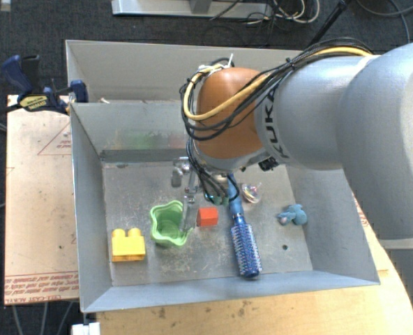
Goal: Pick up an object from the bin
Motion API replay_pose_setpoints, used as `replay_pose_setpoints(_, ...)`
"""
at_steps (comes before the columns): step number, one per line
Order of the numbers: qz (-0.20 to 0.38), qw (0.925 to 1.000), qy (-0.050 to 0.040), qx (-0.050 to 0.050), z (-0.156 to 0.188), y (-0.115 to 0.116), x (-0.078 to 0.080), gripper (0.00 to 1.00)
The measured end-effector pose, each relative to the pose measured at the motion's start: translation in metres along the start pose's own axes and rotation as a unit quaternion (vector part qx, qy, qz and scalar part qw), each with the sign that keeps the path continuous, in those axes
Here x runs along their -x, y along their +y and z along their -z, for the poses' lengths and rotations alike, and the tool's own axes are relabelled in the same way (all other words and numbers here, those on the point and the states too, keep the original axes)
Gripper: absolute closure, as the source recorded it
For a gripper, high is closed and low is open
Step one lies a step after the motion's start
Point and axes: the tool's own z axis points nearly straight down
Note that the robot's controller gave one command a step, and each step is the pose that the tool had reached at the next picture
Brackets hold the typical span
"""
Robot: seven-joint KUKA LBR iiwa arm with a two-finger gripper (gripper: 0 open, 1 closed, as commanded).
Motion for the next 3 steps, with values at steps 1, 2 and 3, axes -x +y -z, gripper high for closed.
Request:
replay_pose_setpoints(1,0.136,0.9908,-0.0019,0.0,-0.057,0.06,-0.008,0.0)
replay_pose_setpoints(2,0.266,0.9639,-0.0039,0.0,-0.024,0.105,-0.044,0.0)
replay_pose_setpoints(3,0.114,0.9935,-0.0039,0.001,-0.026,0.123,-0.049,0.0)
